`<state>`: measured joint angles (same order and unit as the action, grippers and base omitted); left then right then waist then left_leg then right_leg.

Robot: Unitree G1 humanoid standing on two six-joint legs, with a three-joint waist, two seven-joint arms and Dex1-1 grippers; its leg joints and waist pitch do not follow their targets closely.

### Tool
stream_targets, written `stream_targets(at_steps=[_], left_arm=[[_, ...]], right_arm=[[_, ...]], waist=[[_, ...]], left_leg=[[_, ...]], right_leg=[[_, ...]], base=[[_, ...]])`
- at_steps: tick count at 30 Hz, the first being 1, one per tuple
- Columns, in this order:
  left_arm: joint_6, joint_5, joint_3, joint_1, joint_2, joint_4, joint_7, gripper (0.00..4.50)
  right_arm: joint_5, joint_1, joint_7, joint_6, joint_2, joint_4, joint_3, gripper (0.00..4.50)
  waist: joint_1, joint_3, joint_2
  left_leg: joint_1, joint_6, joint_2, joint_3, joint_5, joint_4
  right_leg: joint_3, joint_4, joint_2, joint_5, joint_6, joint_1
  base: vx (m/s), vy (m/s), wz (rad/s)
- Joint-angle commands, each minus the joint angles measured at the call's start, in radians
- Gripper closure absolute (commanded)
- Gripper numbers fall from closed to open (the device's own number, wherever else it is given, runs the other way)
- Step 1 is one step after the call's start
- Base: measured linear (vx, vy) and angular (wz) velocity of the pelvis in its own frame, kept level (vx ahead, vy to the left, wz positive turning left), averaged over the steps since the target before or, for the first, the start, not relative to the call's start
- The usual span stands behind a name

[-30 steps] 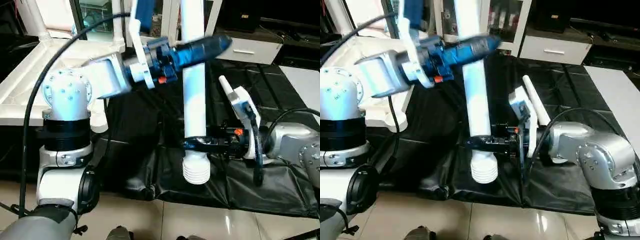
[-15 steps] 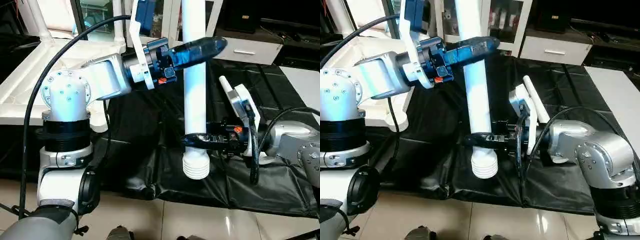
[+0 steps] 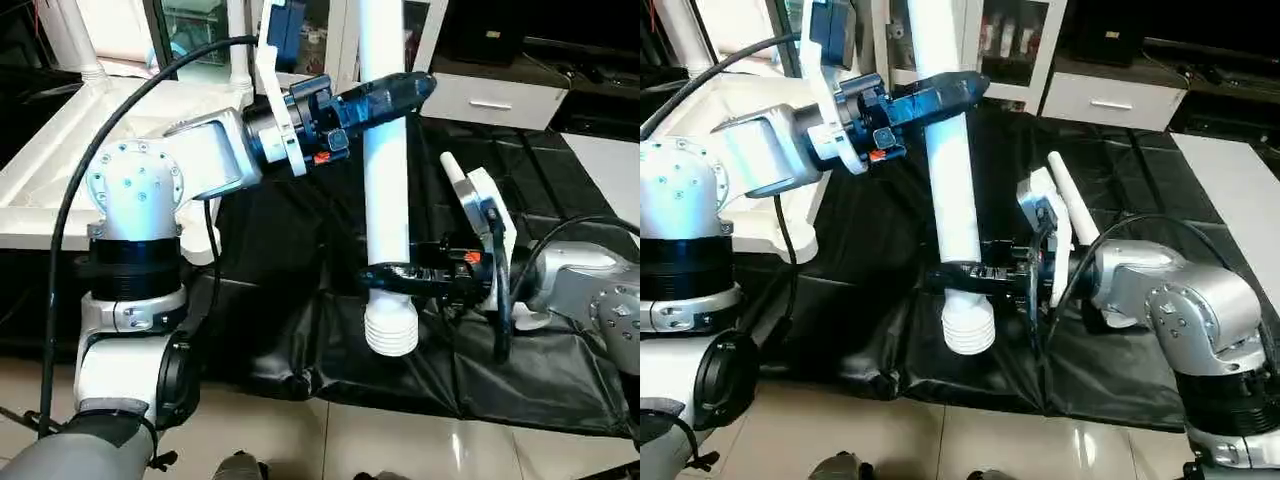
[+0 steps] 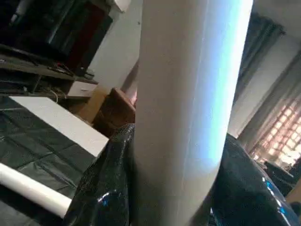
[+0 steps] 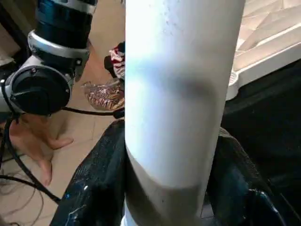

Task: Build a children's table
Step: Pick table leg

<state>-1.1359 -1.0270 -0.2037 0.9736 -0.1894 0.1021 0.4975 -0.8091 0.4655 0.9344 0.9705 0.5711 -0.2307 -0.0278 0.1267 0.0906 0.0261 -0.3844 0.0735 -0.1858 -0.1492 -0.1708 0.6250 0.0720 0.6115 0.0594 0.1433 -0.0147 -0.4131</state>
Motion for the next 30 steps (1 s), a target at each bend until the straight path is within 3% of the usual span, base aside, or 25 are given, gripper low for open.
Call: stream_targets(at_steps=[1,3,5,10,14,18,19,23,26,30], left_arm=[[0.023,0.013,-0.025,0.032,-0.009,0.025,-0.015,2.73],[0.026,0.022,-0.009,0.032,-0.021,0.018,0.01,2.73],[0.026,0.019,-0.001,0.031,-0.029,0.008,0.031,2.77],[0.036,0.037,0.03,0.034,-0.055,-0.015,0.074,2.77],[0.046,0.054,0.058,0.035,-0.074,-0.015,0.111,2.78],[0.061,0.072,0.077,0.035,-0.083,-0.017,0.137,2.78],[0.081,0.096,0.11,0.028,-0.093,-0.04,0.159,2.78],[0.09,0.104,0.129,0.019,-0.087,-0.068,0.171,2.78],[0.104,0.111,0.145,0.017,-0.088,-0.084,0.177,2.78],[0.121,0.123,0.153,0.023,-0.082,-0.087,0.188,2.78]], right_arm=[[0.045,0.024,-0.045,-0.028,-0.003,0.011,0.015,1.97],[0.045,0.03,-0.056,-0.032,-0.012,0.018,0.023,1.91],[0.037,0.032,-0.054,-0.028,-0.008,0.008,0.023,1.54],[0.071,0.029,-0.067,-0.028,0.014,-0.011,-0.008,1.44],[0.119,0.027,-0.079,-0.039,0.031,-0.007,-0.042,1.44],[0.12,0.027,-0.089,-0.03,0.031,-0.005,-0.046,1.44],[0.132,0.028,-0.117,-0.029,0.015,-0.008,-0.052,1.44],[0.15,0.031,-0.168,-0.046,-0.028,-0.013,-0.054,1.44],[0.2,0.038,-0.232,-0.108,-0.082,0.007,-0.057,1.44],[0.236,0.034,-0.27,-0.133,-0.109,0.035,-0.077,1.1]], waist=[[0.001,-0.096,-0.004],[0.0,-0.095,-0.003],[0.0,-0.095,-0.006],[0.002,-0.096,-0.007],[0.001,-0.095,-0.009],[0.0,-0.094,-0.008],[-0.001,-0.094,-0.008],[-0.006,-0.093,-0.01],[-0.011,-0.093,-0.01],[-0.016,-0.092,-0.012]], left_leg=[[0.013,0.009,-0.026,0.004,-0.201,-0.069],[0.013,0.012,-0.025,0.003,-0.201,-0.069],[0.014,0.016,-0.027,0.004,-0.203,-0.07],[0.016,0.018,-0.03,0.003,-0.198,-0.071],[0.016,0.023,-0.029,0.003,-0.209,-0.072],[0.016,0.023,-0.029,0.003,-0.208,-0.072],[0.016,0.024,-0.03,0.003,-0.211,-0.072],[0.016,0.033,-0.031,0.004,-0.222,-0.074],[0.015,0.039,-0.03,0.004,-0.229,-0.074],[0.019,0.043,-0.029,0.003,-0.241,-0.074]], right_leg=[[-0.033,-0.089,0.071,0.424,-0.093,0.057],[-0.033,-0.088,0.07,0.421,-0.092,0.056],[-0.034,-0.087,0.071,0.422,-0.092,0.057],[-0.037,-0.081,0.071,0.377,-0.116,0.057],[-0.038,-0.081,0.073,0.383,-0.116,0.057],[-0.039,-0.081,0.073,0.385,-0.117,0.058],[-0.038,-0.08,0.073,0.385,-0.119,0.059],[-0.038,-0.081,0.075,0.397,-0.121,0.056],[-0.038,-0.081,0.075,0.397,-0.123,0.056],[-0.038,-0.083,0.073,0.413,-0.114,0.054]], base=[[0.0,0.0,0.0],[0.0,0.0,0.0],[0.0,0.0,0.0],[0.0,0.0,0.0],[0.0,0.0,0.0],[0.0,0.0,0.0],[0.0,0.0,0.0],[0.0,0.0,0.0],[0.0,0.0,0.0],[0.0,0.0,0.0]])
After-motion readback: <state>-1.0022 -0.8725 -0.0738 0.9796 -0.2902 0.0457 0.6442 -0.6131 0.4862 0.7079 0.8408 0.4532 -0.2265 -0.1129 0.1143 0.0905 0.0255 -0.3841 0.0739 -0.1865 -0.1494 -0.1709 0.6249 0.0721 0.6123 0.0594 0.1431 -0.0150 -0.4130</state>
